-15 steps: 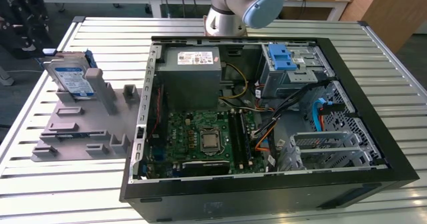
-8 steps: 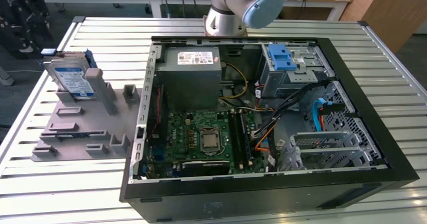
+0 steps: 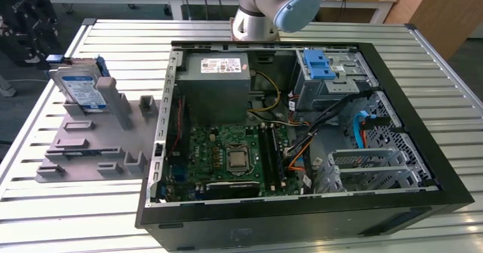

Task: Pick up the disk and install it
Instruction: 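Pick up the disk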

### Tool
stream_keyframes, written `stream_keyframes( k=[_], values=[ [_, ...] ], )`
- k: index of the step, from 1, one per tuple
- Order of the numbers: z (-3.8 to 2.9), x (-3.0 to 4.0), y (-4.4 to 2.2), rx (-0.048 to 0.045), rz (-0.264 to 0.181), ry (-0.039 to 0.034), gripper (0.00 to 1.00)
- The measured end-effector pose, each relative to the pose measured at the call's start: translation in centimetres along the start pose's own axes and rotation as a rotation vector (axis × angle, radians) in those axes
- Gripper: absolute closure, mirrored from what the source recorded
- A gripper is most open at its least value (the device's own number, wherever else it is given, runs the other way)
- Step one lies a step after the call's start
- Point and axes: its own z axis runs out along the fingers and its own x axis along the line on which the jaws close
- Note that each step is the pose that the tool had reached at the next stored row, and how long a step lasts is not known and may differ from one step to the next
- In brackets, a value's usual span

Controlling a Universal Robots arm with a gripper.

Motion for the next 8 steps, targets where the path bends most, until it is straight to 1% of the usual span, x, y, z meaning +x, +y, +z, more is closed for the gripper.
stream_keyframes(
  k=[6, 8],
  values=[
    [1.05, -0.05, 0.03, -0.0001, 0.000, -0.0001, 0.35],
    [1.07, -0.06, 0.03, -0.0001, 0.000, 0.0000, 0.37]
  ],
)
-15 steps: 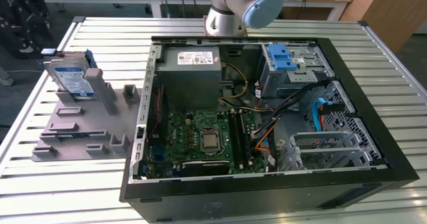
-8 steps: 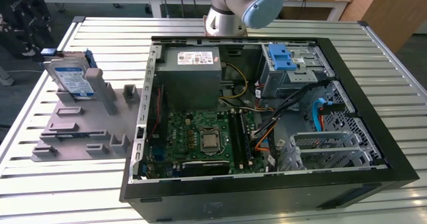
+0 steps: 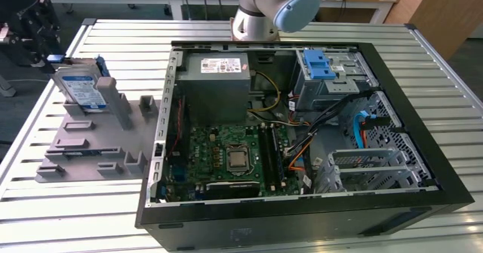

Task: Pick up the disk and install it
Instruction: 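Pick up the disk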

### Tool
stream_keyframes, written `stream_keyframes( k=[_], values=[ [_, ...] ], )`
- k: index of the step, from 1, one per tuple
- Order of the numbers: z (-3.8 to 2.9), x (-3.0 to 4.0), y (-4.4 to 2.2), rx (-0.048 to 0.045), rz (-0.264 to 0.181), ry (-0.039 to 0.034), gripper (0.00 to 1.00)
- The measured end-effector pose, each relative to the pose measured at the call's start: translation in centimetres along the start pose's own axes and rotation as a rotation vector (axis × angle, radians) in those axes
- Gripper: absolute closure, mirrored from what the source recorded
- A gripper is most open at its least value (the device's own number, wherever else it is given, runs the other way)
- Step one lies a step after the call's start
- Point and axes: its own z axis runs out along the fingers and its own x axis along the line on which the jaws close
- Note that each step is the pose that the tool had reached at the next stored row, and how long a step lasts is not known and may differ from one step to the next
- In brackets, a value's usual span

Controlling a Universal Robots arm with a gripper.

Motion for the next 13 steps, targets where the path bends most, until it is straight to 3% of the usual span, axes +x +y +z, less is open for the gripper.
stream_keyframes(
  k=[1, 2, 5, 13],
  values=[
    [0.00, 0.00, 0.00, 0.0000, 0.000, 0.0000, 0.37],
    [0.00, 0.00, 0.00, -0.0001, 0.000, 0.0001, 0.44],
    [0.30, -0.01, 0.00, -0.0007, 0.000, 0.0000, 0.44],
    [1.40, -0.01, -0.01, -0.0141, 0.000, 0.0004, 0.44]
  ],
)
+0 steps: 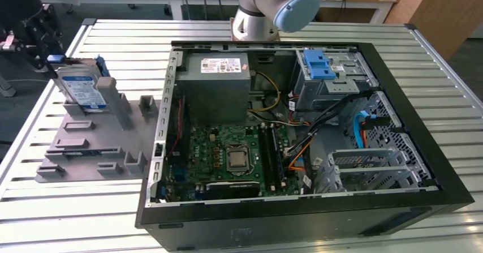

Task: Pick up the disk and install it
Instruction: 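Pick up the disk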

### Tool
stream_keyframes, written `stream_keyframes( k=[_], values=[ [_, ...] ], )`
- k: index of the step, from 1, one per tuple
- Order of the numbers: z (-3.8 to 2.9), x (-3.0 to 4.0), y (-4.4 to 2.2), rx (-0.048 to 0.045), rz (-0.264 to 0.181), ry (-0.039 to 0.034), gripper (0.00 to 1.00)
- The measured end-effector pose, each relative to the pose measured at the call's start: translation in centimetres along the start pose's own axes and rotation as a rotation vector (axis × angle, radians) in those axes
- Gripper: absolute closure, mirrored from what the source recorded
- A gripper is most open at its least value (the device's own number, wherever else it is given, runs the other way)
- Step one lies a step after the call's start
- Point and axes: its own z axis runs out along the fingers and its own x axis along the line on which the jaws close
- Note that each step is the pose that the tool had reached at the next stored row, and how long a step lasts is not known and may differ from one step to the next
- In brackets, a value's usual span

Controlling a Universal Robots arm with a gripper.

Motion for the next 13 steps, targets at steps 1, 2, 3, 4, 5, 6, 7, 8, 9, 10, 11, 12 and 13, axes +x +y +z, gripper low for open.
stream_keyframes(
  k=[1, 2, 3, 4, 5, 6, 7, 8, 9, 10, 11, 12, 13],
  values=[
    [0.12, 0.00, 0.00, 0.0000, 0.000, 0.0000, 0.44],
    [0.26, 0.00, 0.00, -0.0001, 0.000, -0.0001, 0.44],
    [0.37, 0.00, -0.01, 0.0000, 0.000, 0.0000, 0.44],
    [0.47, 0.01, -0.01, -0.0001, 0.000, 0.0000, 0.44],
    [0.58, 0.01, -0.02, -0.0001, 0.000, -0.0001, 0.44],
    [0.70, 0.00, -0.02, -0.0001, 0.000, -0.0001, 0.44],
    [0.80, 0.00, -0.02, -0.0001, 0.000, -0.0001, 0.44],
    [0.91, -0.01, -0.02, 0.0000, 0.000, -0.0001, 0.44],
    [1.00, -0.02, -0.02, 0.0000, 0.000, -0.0001, 0.44],
    [1.05, -0.01, -0.02, -0.0001, 0.000, 0.0000, 0.44],
    [1.06, -0.02, -0.02, -0.0003, 0.000, 0.0001, 0.44],
    [1.07, -0.02, -0.02, -0.0004, 0.000, 0.0001, 0.44],
    [1.09, -0.02, -0.02, -0.0002, 0.000, 0.0001, 0.44]
  ],
)
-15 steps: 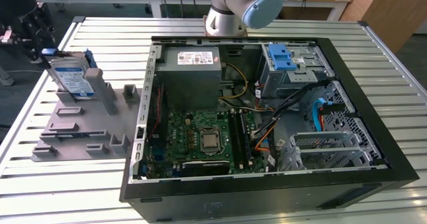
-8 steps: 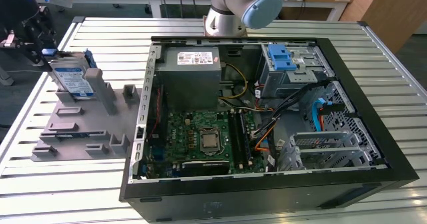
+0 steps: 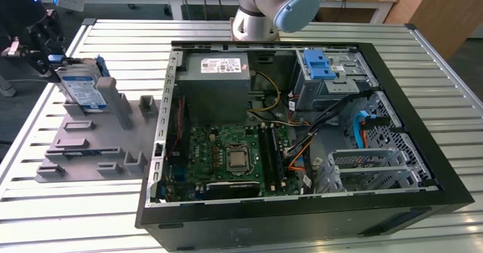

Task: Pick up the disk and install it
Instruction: 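Pick up the disk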

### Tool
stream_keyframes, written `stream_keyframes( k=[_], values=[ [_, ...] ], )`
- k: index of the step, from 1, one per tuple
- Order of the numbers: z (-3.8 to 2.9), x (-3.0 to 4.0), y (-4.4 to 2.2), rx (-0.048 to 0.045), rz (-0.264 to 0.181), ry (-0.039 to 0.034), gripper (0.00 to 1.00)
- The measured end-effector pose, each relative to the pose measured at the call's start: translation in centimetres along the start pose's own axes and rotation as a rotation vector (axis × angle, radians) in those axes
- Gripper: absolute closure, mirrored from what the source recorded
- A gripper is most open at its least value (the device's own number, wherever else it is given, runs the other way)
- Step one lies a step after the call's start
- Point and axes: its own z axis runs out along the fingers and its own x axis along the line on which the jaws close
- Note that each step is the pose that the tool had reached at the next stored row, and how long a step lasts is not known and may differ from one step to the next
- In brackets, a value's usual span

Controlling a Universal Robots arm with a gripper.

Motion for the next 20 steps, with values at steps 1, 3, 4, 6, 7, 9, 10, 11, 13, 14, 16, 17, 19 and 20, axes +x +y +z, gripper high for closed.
stream_keyframes(
  k=[1, 3, 4, 6, 7, 9, 10, 11, 13, 14, 16, 17, 19, 20],
  values=[
    [0.04, -0.01, 0.00, 0.0002, 0.000, -0.0002, 0.44],
    [0.11, -0.09, 0.01, 0.0003, 0.000, -0.0002, 0.44],
    [0.13, -0.15, 0.01, 0.0002, 0.000, -0.0001, 0.44],
    [0.18, -0.27, 0.01, 0.0002, 0.000, 0.0000, 0.44],
    [0.22, -0.32, 0.01, 0.0004, 0.000, -0.0001, 0.44],
    [0.27, -0.38, 0.00, 0.0004, 0.000, -0.0002, 0.44],
    [0.29, -0.39, 0.00, 0.0002, 0.000, -0.0001, 0.44],
    [0.29, -0.40, 0.01, 0.0000, 0.000, 0.0000, 0.44],
    [0.30, -0.40, 0.01, -0.0001, 0.000, 0.0000, 0.44],
    [0.30, -0.40, 0.00, 0.0000, 0.000, 0.0000, 0.45],
    [0.31, -0.40, 0.01, 0.0001, 0.000, 0.0000, 0.52],
    [0.31, -0.40, 0.01, 0.0001, 0.000, 0.0000, 0.52],
    [0.31, -0.40, 0.01, 0.0001, 0.000, 0.0000, 0.54],
    [0.32, -0.40, 0.01, 0.0001, 0.000, 0.0000, 0.54]
  ],
)
